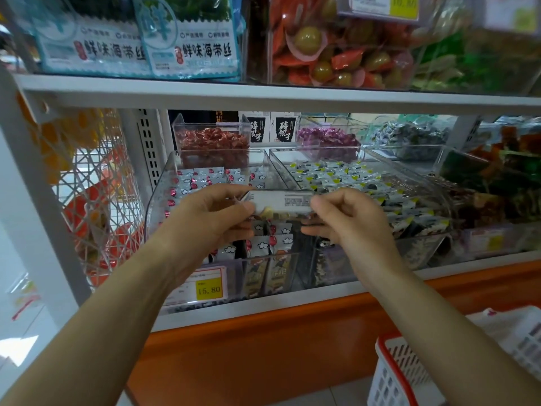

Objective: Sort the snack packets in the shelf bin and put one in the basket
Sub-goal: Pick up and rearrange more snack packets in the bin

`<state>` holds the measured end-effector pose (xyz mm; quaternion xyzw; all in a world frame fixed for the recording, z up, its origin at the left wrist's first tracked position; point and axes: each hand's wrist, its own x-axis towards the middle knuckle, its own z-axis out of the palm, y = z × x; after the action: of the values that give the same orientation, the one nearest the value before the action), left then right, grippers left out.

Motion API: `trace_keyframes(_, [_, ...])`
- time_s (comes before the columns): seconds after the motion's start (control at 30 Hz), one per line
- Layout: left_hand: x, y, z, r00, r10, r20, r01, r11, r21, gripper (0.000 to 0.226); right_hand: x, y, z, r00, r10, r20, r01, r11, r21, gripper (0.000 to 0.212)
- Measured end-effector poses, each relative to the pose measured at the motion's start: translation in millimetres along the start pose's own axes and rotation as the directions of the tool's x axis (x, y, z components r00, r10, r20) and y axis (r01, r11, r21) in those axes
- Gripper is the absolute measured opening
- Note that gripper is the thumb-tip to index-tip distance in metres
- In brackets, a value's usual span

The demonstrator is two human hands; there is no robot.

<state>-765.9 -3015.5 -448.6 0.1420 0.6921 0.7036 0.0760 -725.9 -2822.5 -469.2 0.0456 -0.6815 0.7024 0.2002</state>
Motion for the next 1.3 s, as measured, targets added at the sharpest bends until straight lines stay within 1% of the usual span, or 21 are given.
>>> trace_keyframes(0.03, [-0.6,0.3,-0.5,1.0,0.02,0.012,-0.021,0.998,0.058,0.029,-0.3,1.8,0.0,1.0,-0.015,-0.01,0.015,0.998,-0.064,0.01])
trace_keyframes(0.07, [-1.4,0.6,-0.8,0.999,0.04,0.02,-0.042,0.992,0.115,0.03,-0.3,2.9,-0.1,1.0,-0.019,-0.02,0.017,0.996,-0.091,0.009])
trace_keyframes(0.13, [-2.6,1.1,-1.3,0.997,0.067,0.035,-0.073,0.976,0.206,0.031,0.6,3.7,0.2,1.0,-0.017,-0.019,0.015,0.995,-0.095,0.009])
trace_keyframes(0.2, [-3.2,1.7,-1.3,0.996,0.072,0.048,-0.082,0.966,0.246,0.033,0.8,2.7,0.8,0.999,-0.039,-0.004,0.038,0.995,-0.094,0.013])
trace_keyframes(0.27, [-3.5,2.8,-1.4,0.995,0.081,0.057,-0.093,0.96,0.263,0.034,0.0,1.7,0.9,0.997,-0.074,0.005,0.074,0.992,-0.1,0.011])
trace_keyframes(0.33, [-3.7,3.4,-1.9,0.992,0.099,0.072,-0.115,0.953,0.281,0.034,-0.8,1.3,0.4,0.995,-0.095,0.004,0.094,0.984,-0.15,0.008])
trace_keyframes(0.47, [-4.7,3.8,-1.9,0.99,0.107,0.09,-0.132,0.929,0.347,0.035,-2.5,-0.2,0.7,0.988,-0.156,0.019,0.155,0.945,-0.289,0.011])
trace_keyframes(0.63, [-9.3,6.4,6.0,0.987,0.121,0.103,-0.15,0.923,0.354,0.031,-4.0,-1.4,1.9,0.968,-0.251,-0.003,0.229,0.889,-0.397,0.017])
trace_keyframes(0.77, [-7.5,3.9,12.9,0.989,0.108,0.102,-0.139,0.915,0.38,0.023,-3.5,-0.2,3.8,0.958,-0.288,-0.021,0.249,0.861,-0.444,0.02])
trace_keyframes(0.83, [-7.4,4.1,14.7,0.994,0.074,0.075,-0.098,0.918,0.385,0.016,-4.0,-0.4,4.6,0.956,-0.293,-0.02,0.254,0.857,-0.449,0.019])
trace_keyframes(0.9, [-8.1,5.9,15.4,0.994,0.096,0.044,-0.105,0.91,0.401,0.013,-4.7,-1.1,5.3,0.956,-0.292,-0.015,0.253,0.854,-0.455,0.018])
trace_keyframes(1.0, [-6.5,8.4,13.5,0.994,0.109,0.03,-0.113,0.923,0.368,0.012,-4.2,-1.8,4.3,0.961,-0.277,0.005,0.249,0.855,-0.455,0.018])
trace_keyframes(1.13, [-3.5,8.6,8.1,0.998,0.058,-0.01,-0.052,0.948,0.313,0.019,-4.8,-1.9,4.3,0.964,-0.261,0.053,0.256,0.853,-0.454,0.018])
trace_keyframes(1.3, [-1.0,4.6,3.6,0.995,0.084,-0.046,-0.062,0.932,0.356,0.02,-4.5,-1.5,5.8,0.967,-0.249,0.045,0.242,0.854,-0.461,0.02])
